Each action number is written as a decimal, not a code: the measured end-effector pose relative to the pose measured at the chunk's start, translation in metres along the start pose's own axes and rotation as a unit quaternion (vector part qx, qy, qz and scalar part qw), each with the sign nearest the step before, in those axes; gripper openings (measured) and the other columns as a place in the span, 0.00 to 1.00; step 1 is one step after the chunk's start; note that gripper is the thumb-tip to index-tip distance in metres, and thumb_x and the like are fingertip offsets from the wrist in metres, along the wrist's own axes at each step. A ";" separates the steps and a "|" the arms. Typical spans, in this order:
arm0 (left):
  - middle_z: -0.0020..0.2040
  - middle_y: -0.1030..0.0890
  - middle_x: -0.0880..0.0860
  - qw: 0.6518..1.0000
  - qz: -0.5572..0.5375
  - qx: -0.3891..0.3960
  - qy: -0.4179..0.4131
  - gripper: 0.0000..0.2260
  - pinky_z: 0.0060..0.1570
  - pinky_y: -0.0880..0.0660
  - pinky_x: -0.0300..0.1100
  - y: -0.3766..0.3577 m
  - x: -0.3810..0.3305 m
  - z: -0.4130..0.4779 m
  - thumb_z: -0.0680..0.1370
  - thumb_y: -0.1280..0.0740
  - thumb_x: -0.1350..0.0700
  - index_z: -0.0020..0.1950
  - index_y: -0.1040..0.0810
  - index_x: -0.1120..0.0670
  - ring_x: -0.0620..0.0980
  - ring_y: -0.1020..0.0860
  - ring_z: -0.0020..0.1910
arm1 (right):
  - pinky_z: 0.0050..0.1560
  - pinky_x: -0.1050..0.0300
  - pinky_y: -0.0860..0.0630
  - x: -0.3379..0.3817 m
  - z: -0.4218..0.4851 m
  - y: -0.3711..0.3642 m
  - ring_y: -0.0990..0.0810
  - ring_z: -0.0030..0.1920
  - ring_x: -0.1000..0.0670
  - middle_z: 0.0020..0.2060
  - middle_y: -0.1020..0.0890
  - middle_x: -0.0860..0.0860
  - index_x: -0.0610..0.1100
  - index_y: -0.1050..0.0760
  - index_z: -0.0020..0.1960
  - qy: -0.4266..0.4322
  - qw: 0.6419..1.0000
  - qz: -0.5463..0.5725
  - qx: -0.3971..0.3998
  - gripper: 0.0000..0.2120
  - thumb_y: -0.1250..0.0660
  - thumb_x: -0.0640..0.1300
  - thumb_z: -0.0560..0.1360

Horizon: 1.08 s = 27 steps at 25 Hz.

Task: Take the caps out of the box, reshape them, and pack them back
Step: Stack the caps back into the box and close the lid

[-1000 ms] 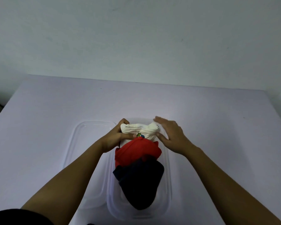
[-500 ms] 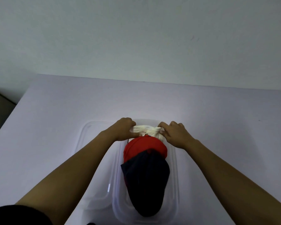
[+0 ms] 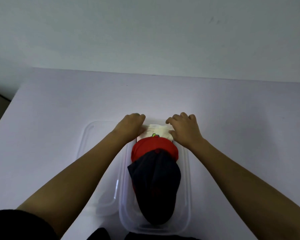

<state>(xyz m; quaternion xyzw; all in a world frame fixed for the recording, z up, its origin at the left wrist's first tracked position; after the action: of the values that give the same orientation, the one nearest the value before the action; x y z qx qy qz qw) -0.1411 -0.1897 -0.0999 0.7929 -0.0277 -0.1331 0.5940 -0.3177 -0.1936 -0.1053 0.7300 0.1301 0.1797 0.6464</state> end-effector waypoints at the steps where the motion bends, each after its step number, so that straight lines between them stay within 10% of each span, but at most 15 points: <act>1: 0.51 0.20 0.59 0.999 -0.043 -0.006 0.017 0.15 0.47 0.29 0.46 0.003 0.006 -0.005 0.78 0.38 0.50 0.55 0.25 0.61 0.57 0.22 0.50 | 0.53 0.50 0.37 0.000 -0.008 0.002 0.26 0.54 0.49 0.48 0.18 0.54 0.50 0.23 0.56 -0.009 0.999 0.052 -0.001 0.14 0.41 0.55 0.76; 5: 0.53 0.19 0.52 0.984 -0.080 0.159 0.018 0.18 0.53 0.31 0.47 -0.015 0.006 -0.036 0.76 0.38 0.41 0.56 0.22 0.53 0.53 0.24 0.55 | 0.52 0.49 0.38 0.004 -0.041 -0.012 0.26 0.44 0.50 0.31 0.26 0.56 0.53 0.27 0.37 -0.022 0.989 0.071 0.131 0.23 0.49 0.68 0.74; 7: 0.54 0.19 0.51 0.991 -0.032 0.122 0.032 0.19 0.56 0.35 0.49 -0.024 0.002 -0.041 0.76 0.39 0.40 0.59 0.24 0.51 0.54 0.27 0.58 | 0.53 0.49 0.38 0.005 -0.040 -0.016 0.25 0.44 0.50 0.29 0.28 0.56 0.54 0.33 0.32 -0.054 0.987 0.081 0.130 0.21 0.47 0.68 0.74; 14: 0.61 0.21 0.57 0.949 -0.270 -0.148 0.068 0.15 0.59 0.29 0.45 -0.006 -0.016 -0.096 0.80 0.40 0.55 0.65 0.26 0.57 0.56 0.23 0.58 | 0.66 0.56 0.35 0.023 -0.072 0.003 0.27 0.64 0.47 0.64 0.25 0.47 0.43 0.32 0.67 -0.061 0.962 0.251 -0.085 0.22 0.47 0.54 0.79; 20: 0.79 0.56 0.48 0.914 -0.382 -0.041 0.128 0.25 0.76 0.55 0.50 -0.082 -0.068 -0.129 0.82 0.55 0.47 0.77 0.59 0.50 0.43 0.59 0.76 | 0.77 0.53 0.56 0.077 -0.128 -0.060 0.60 0.76 0.56 0.76 0.59 0.56 0.54 0.61 0.74 -0.126 0.924 0.361 -0.004 0.28 0.60 0.60 0.77; 27: 0.78 0.53 0.47 0.912 -0.393 -0.085 0.079 0.25 0.76 0.54 0.47 -0.072 -0.062 -0.122 0.83 0.52 0.49 0.77 0.56 0.53 0.43 0.55 0.77 | 0.76 0.50 0.55 0.084 -0.125 -0.061 0.56 0.77 0.52 0.77 0.55 0.50 0.53 0.58 0.76 -0.237 0.864 0.441 -0.049 0.25 0.53 0.53 0.81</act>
<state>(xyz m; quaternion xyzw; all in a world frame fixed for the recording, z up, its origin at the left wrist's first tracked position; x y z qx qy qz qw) -0.1797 -0.0420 -0.1259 0.6941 0.3442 -0.2946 0.5595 -0.2930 -0.0375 -0.1449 0.6993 -0.3712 0.2741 0.5460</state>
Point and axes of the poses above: each hand's wrist, its own z-axis towards the middle knuckle, its own y-axis out of the back of the hand, x = y × z, the point moved 4 cm from there along z, towards the middle knuckle
